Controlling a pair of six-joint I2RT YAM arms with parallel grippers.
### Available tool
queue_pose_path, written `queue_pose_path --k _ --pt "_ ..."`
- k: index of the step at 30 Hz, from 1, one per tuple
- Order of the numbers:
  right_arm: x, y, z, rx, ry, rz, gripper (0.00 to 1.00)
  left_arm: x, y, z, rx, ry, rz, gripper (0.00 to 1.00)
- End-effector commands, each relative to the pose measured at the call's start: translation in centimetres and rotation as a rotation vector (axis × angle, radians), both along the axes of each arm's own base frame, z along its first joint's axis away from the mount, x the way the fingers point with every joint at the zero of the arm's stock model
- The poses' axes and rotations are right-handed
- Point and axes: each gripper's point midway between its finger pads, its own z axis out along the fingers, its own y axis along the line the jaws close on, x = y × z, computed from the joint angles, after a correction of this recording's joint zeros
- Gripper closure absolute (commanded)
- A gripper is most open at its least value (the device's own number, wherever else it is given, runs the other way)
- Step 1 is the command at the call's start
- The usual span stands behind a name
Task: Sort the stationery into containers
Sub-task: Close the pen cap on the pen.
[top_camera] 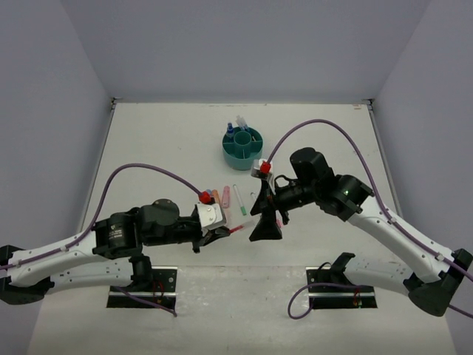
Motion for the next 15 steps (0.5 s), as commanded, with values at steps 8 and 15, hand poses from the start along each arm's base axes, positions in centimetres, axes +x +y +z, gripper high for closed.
queue_pose_path --k 8,15 --pt "2.0 -1.1 2.2 0.146 -0.135 -0.132 0.01 3.1 0.8 6.1 -0.222 -0.05 0.214 1.0" --pt "0.0 0.6 4.3 0.452 -0.104 -0.035 0.01 4.8 1.3 11.5 -0.501 -0.024 0.347 1.0"
